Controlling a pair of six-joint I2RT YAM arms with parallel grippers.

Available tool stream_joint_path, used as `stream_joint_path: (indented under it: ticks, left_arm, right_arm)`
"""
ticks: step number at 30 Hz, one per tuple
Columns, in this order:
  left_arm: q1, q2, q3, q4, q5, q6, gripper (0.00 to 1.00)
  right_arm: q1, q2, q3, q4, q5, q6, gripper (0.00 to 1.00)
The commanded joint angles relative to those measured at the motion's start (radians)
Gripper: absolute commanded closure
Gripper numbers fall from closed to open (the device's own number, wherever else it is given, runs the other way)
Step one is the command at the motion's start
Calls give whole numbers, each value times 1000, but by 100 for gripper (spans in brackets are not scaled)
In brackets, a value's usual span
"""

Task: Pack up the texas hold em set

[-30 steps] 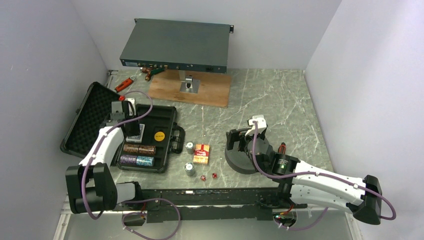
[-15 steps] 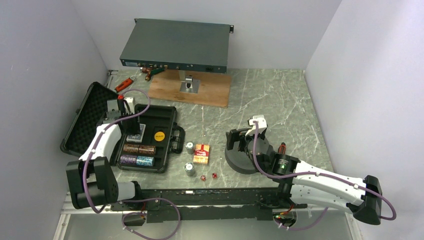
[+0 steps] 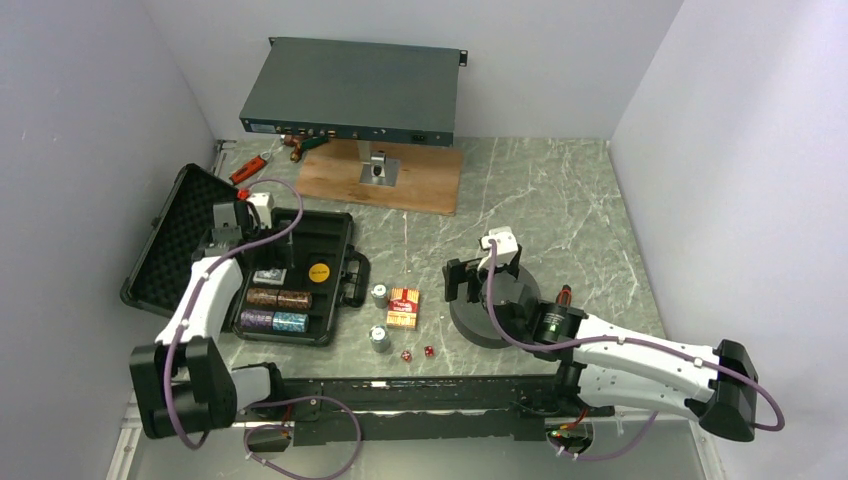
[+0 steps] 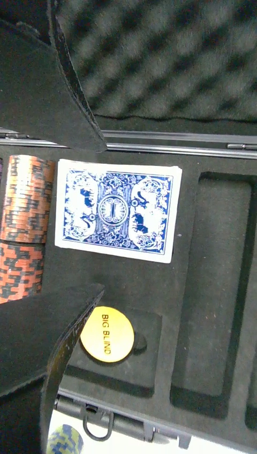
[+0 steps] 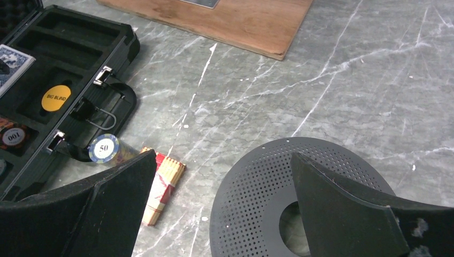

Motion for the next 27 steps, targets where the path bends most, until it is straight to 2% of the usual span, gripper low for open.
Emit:
stream_joint_path:
  ticks: [1, 6, 11, 17, 19, 21, 27]
  left_arm:
    - [-6, -128, -20, 30, -24, -6, 0]
    - [-6, -237, -68, 84, -119, -81, 0]
    - [-6, -233, -72, 83, -114, -126, 2]
    - [-7, -147, -43, 48, -92, -126, 29]
    - [-6, -125, -37, 46, -91, -123, 43]
    - [-6, -105, -29, 47, -93, -115, 53]
    - [1, -34, 4, 39, -135, -100, 59]
  right_arm:
    - [0, 17, 56, 47, -22, -9, 0]
    - [0, 52, 73, 47, -43, 19, 0]
    - [0, 106, 132, -2, -66, 27, 0]
    - [1, 104, 114, -13, -57, 77, 0]
    - [1, 99, 107, -12, -66, 93, 0]
    - [1, 97, 97, 0, -80, 103, 0]
    - [1, 122, 121, -18, -98, 106, 0]
